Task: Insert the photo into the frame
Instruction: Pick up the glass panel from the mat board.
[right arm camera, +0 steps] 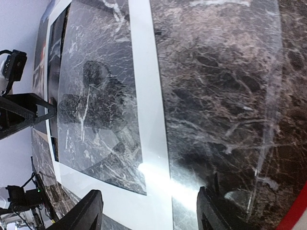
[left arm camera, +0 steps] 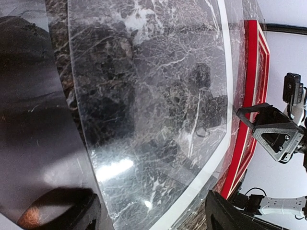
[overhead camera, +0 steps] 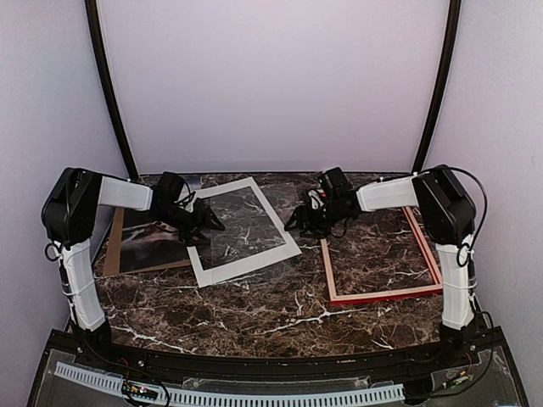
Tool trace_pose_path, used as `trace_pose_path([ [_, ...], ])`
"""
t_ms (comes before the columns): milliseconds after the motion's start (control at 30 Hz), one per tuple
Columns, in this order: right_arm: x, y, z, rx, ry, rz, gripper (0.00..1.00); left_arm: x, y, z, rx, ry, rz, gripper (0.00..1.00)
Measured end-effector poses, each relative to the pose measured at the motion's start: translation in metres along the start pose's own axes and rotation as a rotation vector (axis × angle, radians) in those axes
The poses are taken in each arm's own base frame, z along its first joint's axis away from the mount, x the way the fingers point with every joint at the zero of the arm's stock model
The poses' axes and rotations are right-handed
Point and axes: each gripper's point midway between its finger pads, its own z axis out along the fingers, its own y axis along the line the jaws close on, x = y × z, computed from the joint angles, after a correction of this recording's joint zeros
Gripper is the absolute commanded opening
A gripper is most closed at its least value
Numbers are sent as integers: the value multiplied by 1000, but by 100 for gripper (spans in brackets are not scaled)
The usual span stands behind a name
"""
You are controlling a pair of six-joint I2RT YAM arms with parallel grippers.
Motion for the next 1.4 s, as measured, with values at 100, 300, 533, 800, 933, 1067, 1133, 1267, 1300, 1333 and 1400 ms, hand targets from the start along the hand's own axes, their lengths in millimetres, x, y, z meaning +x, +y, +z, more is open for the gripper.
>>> trace_pose_path([
  [100, -1, -8, -5, 66, -11, -4, 70, 1, 3, -3, -31, -19, 8, 78],
  [300, 1, -22, -15, 202, -30, -26, 71, 2, 9, -7, -94, -43, 21, 79],
  [533, 5, -30, -18, 309, -43, -67, 72, 12, 7, -5, -143, -52, 58, 80],
  [800, 16, -32, -22, 353, -36, -84, 72, 55, 0, 0, -165, -4, 79, 79],
  [933, 22, -33, -25, 349, -35, -84, 70, 72, -3, 2, -159, 19, 75, 79],
  [1067, 25, -31, -25, 332, -39, -85, 69, 78, -5, 3, -130, 22, 60, 79],
  [1133, 26, -30, -24, 319, -41, -83, 68, 82, -6, 4, -108, 23, 48, 79],
  [1267, 29, -27, -23, 286, -43, -73, 67, 86, -10, 6, -63, 27, 25, 78],
  [1300, 29, -25, -23, 276, -44, -71, 67, 87, -12, 7, -49, 29, 18, 78],
  [1333, 29, -25, -22, 270, -44, -69, 66, 87, -12, 7, -44, 28, 13, 78],
  [1400, 29, -25, -23, 255, -48, -56, 65, 87, -13, 7, -30, 25, 5, 79],
])
